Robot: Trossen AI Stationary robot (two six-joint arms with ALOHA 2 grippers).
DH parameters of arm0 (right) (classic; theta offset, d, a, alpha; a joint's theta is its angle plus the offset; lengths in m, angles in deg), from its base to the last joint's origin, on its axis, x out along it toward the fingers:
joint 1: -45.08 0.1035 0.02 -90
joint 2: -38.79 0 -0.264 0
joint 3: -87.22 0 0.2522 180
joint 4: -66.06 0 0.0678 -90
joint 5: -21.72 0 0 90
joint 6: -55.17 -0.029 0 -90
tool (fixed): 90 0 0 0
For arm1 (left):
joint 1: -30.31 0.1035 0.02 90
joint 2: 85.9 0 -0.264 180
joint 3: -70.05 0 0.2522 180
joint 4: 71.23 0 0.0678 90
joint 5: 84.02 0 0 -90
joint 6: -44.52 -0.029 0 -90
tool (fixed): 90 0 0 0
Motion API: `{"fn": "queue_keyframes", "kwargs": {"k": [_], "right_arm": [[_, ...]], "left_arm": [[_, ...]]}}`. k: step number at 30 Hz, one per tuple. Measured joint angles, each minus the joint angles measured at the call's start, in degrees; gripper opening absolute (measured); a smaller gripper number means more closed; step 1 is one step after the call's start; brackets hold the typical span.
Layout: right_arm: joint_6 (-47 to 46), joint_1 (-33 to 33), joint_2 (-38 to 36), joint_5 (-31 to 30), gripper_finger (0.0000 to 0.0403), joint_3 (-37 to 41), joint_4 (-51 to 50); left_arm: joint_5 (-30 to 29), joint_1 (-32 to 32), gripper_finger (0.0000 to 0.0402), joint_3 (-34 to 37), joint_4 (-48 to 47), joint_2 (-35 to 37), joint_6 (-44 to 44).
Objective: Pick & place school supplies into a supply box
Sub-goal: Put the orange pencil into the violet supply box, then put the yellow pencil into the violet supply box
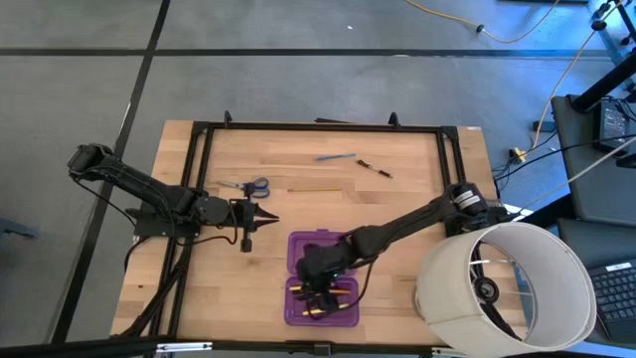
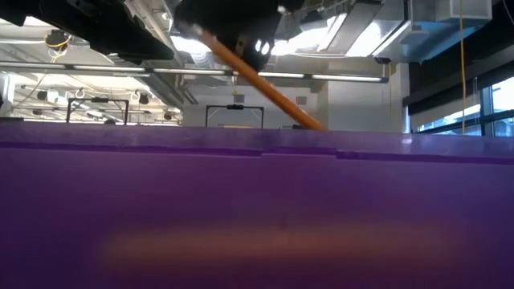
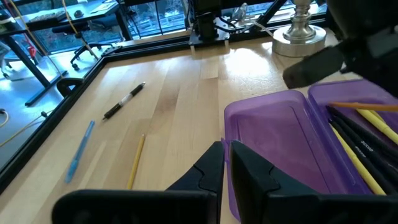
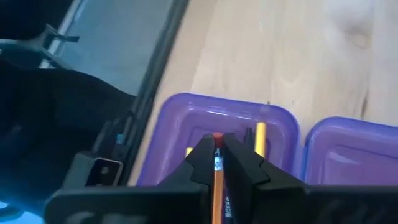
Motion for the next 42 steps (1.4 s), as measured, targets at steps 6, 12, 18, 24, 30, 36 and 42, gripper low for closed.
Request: {"fn": "queue_keyframes", "kwargs": {"k": [6,12,18,24,30,36,42], "right_arm": [[-0.03,-0.02,2.29,-0.15,0.0028,-0.02,0.18],[-0.03,-0.04,4.39,-0.23,0.0028,-0.02,0.48],[-0.03,-0.04,6.31,-0.32,0.0028,-0.02,1.02],[0.01,-0.04,7.03,-0.39,0.0027,-0.02,0.94],[0.1,-0.16,7.06,-0.39,0.0027,-0.02,0.78],[-1.33,-1.23,4.61,-0.36,0.0027,0.02,-1.64],[2.24,-2.05,0.05,-2.89,0.0028,0.04,-12.8]], "left_arm": [[0.02,0.0,0.0022,0.02,0.0,0.0,0.0],[0.02,0.01,0.002,0.0,0.0,-0.02,-0.02],[0.02,0.0,0.002,0.0,-0.02,0.0,0.0],[0.02,0.02,0.0022,0.0,-0.04,-0.02,0.0],[0.02,0.01,0.002,0.0,-0.07,0.0,0.02],[0.02,0.0,0.0021,0.0,-0.01,0.0,0.42],[0.02,0.0,0.002,0.0,0.04,0.0,3.17]]}}
